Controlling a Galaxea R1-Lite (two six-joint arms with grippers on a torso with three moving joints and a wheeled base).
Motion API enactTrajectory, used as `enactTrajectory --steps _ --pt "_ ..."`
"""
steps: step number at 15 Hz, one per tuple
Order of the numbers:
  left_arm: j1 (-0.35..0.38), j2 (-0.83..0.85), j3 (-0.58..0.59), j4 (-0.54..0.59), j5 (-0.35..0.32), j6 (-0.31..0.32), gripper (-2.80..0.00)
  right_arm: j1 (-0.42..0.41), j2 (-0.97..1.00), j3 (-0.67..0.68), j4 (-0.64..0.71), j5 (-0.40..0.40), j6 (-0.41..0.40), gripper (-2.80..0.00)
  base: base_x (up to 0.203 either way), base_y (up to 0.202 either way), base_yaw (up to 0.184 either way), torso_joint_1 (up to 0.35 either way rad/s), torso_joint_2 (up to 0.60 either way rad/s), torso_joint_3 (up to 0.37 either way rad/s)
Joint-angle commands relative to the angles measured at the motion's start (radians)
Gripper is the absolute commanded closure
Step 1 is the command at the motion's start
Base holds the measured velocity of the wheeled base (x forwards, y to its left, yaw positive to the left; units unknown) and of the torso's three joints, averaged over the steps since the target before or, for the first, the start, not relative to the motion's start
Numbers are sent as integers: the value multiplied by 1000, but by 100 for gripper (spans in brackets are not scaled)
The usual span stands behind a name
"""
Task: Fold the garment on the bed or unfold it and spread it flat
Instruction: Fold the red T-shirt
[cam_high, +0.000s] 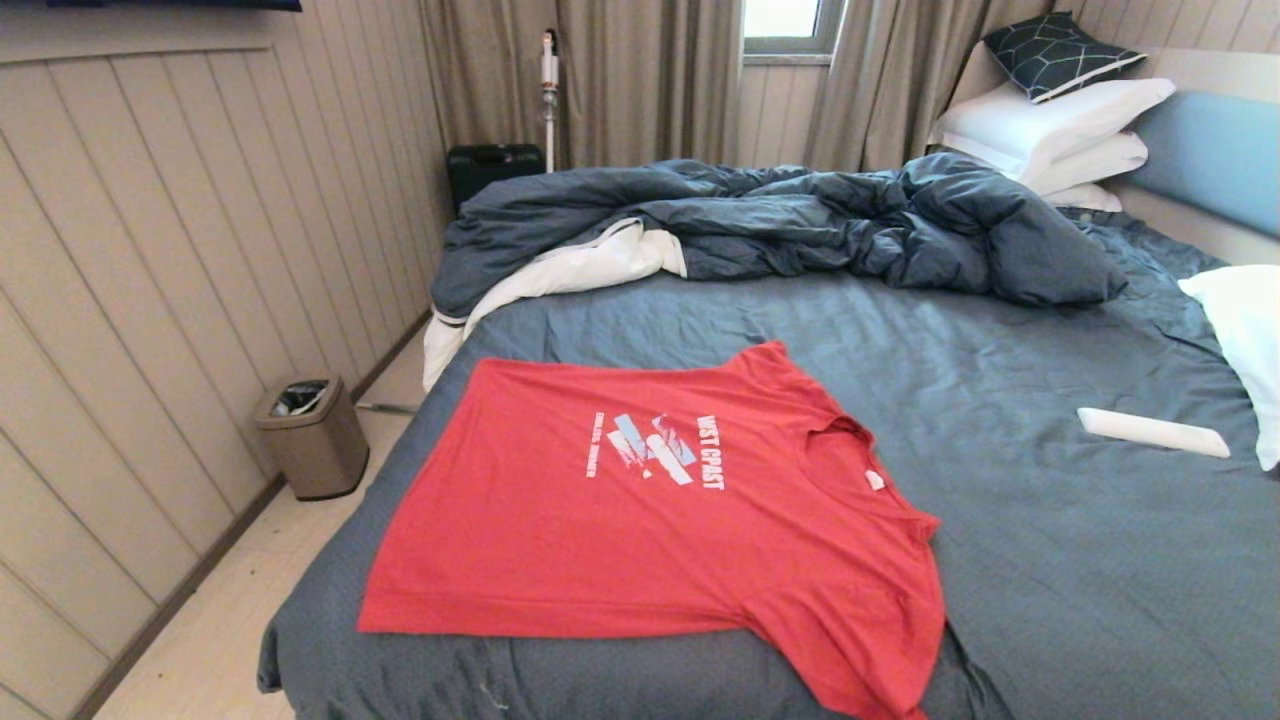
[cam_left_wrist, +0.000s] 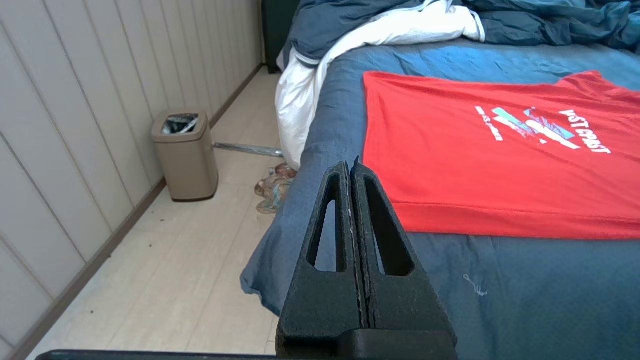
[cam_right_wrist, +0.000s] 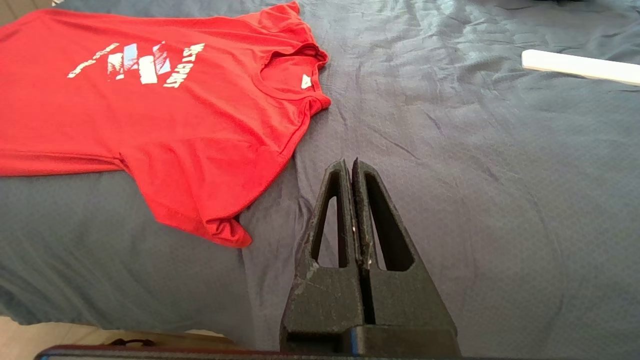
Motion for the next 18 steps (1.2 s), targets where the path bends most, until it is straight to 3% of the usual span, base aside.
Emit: enactTrajectory --steps 1,11,12,15,18 --pt "1 1 0 -1 0 0 0 -1 1 0 0 0 0 0 0 0 0 0 0 0" --pt "1 1 0 7 -5 9 0 -1 3 -9 9 1 -12 0 0 0 0 0 0 0" --pt "1 4 -1 48 0 31 0 0 19 -18 23 3 -18 0 0 0 0 0 0 0" --pt "1 141 -184 122 3 23 0 5 209 -253 103 24 -20 0 0 0 0 0 0 0" --pt "0 471 -450 177 -22 -25 0 34 511 -498 152 37 4 0 0 0 0 0 0 0"
